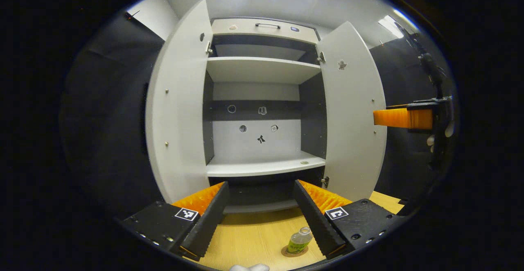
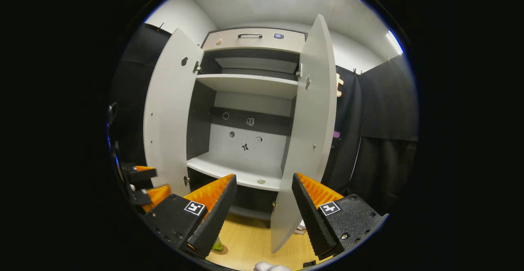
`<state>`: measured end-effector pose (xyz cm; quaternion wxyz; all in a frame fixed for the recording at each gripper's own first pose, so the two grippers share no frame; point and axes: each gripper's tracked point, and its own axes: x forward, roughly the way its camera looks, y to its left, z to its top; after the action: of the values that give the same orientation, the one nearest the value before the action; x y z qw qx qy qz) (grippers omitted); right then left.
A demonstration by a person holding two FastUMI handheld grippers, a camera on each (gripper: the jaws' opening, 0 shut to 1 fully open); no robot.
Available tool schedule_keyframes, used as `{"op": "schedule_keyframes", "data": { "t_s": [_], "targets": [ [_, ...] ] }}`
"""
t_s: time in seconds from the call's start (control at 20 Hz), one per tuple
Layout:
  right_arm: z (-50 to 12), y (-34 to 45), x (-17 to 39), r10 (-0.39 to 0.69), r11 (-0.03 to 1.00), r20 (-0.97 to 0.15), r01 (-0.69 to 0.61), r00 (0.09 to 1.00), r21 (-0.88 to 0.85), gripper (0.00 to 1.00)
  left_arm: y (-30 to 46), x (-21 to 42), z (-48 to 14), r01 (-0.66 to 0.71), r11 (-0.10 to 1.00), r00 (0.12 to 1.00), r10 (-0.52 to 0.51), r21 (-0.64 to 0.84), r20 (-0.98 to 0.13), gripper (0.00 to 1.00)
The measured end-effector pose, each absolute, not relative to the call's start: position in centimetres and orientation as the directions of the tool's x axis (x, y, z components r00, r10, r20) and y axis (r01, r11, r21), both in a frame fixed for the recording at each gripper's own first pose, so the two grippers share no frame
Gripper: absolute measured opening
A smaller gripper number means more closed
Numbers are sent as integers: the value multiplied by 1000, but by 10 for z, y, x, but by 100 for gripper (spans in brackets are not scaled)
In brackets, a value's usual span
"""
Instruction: Grasp the bottle in the cabinet with the left hand and place it on the coaster, then close the right door with the right hand and the left door with the left hand.
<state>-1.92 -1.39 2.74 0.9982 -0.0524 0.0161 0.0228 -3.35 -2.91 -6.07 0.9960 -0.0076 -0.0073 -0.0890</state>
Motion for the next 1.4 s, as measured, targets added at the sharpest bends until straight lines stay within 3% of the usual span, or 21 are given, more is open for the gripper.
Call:
{"op": "schedule_keyframes", "data": {
  "t_s": [0.25,0.5,0.75,0.85,1.15,1.4],
  "targets": [
    [46,-43,-24,-5,996,-12,3,1000,-93,83,13,-56,-51,83,996,997,-83,-25,-7,97],
    [63,-114,-34,-113,987,4,113,994,-114,83,8,-54,-58,68,997,997,-70,-40,-35,96],
    [70,-197,2,-172,982,-6,171,985,-80,83,-10,-47,-48,15,999,999,-16,-41,-30,96],
    [61,-202,23,-107,994,-46,105,993,-30,83,-22,-43,-37,15,999,1000,-16,-45,-20,93],
    [46,-180,52,141,990,-105,-143,985,-16,80,-43,-52,-27,-79,997,997,79,-4,-22,96],
    [44,-165,55,230,973,-144,-232,962,8,77,-56,-63,-26,-153,988,988,153,-6,-31,96]
  ]
}}
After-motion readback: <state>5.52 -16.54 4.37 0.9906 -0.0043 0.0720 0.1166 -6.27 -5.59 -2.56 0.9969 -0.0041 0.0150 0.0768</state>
